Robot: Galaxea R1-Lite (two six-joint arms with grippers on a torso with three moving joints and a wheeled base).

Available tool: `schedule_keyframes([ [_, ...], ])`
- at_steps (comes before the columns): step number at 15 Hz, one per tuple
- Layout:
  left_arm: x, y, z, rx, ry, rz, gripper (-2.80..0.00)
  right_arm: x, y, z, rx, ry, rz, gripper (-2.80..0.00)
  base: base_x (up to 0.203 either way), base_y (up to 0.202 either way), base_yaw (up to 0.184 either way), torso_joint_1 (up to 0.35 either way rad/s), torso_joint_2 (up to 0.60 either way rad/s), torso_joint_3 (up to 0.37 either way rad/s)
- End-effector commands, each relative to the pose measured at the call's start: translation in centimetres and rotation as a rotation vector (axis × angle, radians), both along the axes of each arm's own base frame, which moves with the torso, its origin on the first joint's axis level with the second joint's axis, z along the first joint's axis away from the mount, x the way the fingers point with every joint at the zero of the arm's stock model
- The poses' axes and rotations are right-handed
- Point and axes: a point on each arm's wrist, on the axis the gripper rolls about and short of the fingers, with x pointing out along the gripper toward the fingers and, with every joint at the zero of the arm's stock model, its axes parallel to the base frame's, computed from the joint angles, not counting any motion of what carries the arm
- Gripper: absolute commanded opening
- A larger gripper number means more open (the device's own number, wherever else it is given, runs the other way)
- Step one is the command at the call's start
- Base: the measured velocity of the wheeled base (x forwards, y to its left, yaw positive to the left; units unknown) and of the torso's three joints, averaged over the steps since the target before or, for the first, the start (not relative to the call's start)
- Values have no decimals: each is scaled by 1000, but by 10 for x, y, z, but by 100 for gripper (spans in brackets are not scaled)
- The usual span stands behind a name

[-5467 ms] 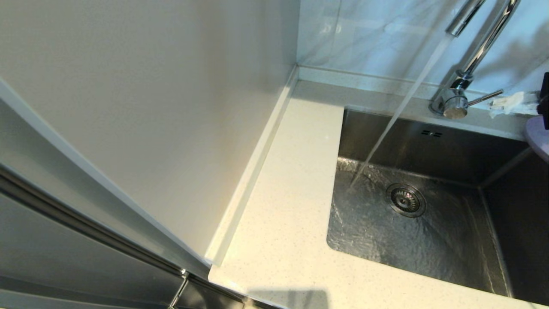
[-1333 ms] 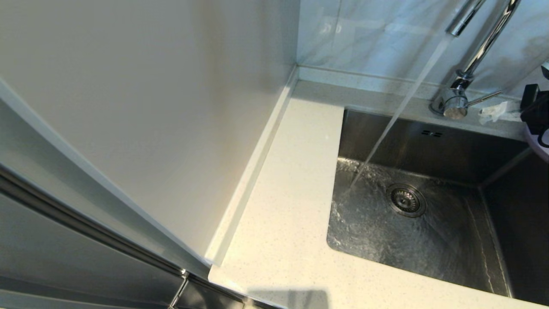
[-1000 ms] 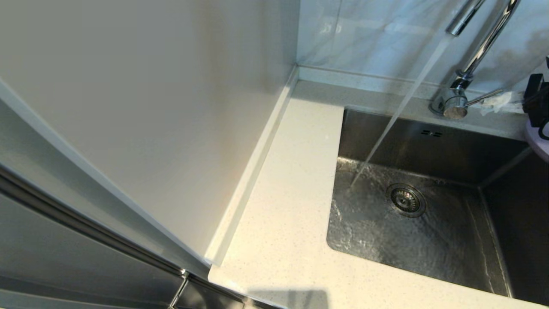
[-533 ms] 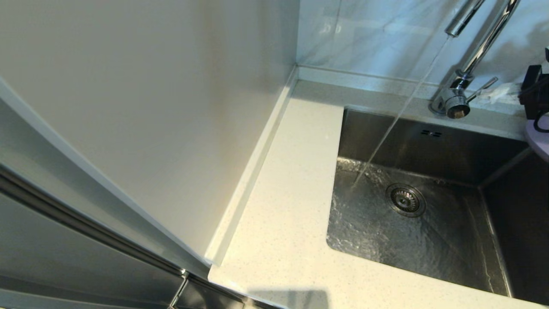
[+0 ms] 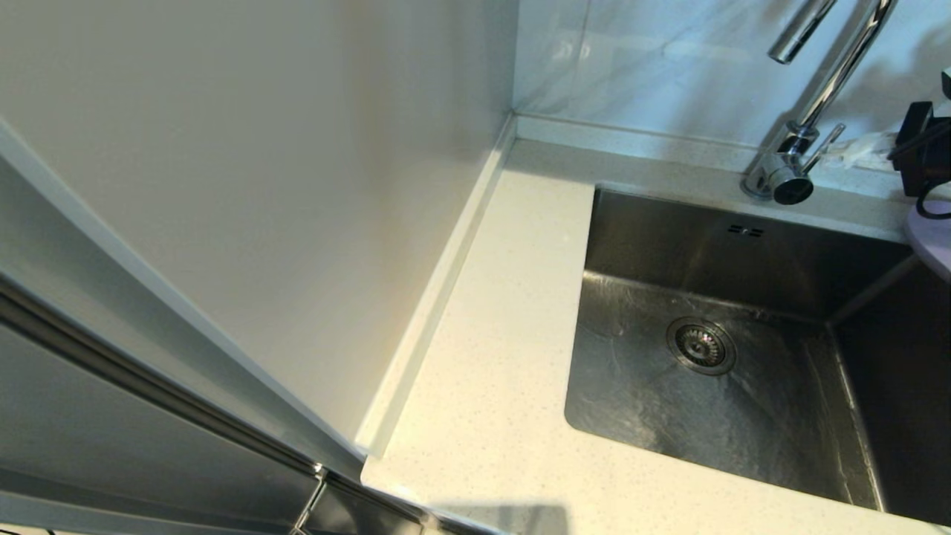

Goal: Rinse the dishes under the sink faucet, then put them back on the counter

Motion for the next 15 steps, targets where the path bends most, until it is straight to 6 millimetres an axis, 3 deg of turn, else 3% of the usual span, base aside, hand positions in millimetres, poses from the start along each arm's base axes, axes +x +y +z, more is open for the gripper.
schedule_keyframes([
  [1, 0, 0, 0, -1, 0, 0, -280, -3, 1, 2, 2, 0, 0, -280, 0, 0, 0, 0, 0, 0],
  [6, 0, 0, 0, -1, 0, 0, -280, -9, -1, -10, -80, 95, -69, -280, 0, 0, 0, 0, 0, 0],
  [10, 0, 0, 0, -1, 0, 0, -280, -28, -4, -45, -376, 449, -226, -280, 0, 0, 0, 0, 0, 0],
  [12, 0, 0, 0, 0, 0, 0, -280, -45, -5, -39, -408, 504, -257, -280, 0, 0, 0, 0, 0, 0],
  [15, 0, 0, 0, 0, 0, 0, -280, -70, 5, -11, -453, 456, -322, -280, 0, 0, 0, 0, 0, 0],
])
